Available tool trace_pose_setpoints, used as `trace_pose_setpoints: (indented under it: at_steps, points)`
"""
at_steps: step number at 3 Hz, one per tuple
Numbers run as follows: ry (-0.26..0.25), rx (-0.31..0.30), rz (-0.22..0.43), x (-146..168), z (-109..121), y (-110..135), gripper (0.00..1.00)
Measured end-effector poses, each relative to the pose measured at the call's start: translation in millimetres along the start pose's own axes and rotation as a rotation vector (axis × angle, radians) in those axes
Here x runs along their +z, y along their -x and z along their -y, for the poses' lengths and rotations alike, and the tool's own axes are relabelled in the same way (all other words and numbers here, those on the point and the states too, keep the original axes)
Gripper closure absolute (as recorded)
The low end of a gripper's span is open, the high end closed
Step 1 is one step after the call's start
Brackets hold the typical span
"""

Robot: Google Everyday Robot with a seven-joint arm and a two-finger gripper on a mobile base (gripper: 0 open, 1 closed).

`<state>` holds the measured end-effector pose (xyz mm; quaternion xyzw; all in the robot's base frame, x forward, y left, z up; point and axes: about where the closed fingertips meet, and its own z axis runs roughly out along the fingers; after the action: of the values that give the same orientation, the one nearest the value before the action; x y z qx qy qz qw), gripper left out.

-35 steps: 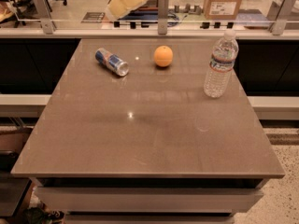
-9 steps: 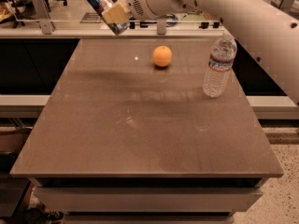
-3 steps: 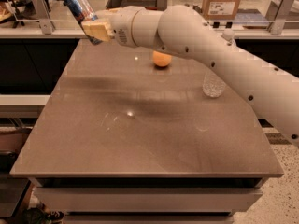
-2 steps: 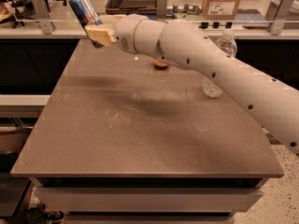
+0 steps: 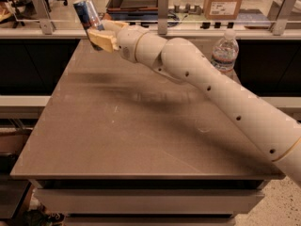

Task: Place redbull can upright

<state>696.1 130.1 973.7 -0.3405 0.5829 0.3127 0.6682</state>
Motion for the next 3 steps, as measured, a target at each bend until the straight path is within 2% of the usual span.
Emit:
trace_pose_setpoints:
  at_steps: [1, 2, 3]
  points:
    - [-0.021, 0.004, 0.007, -3, 5, -8, 1.00]
    - [-0.069, -0.004, -0.030, -14, 8, -17, 1.00]
    - [-0.113, -0.017, -0.106, -24, 7, -28, 1.00]
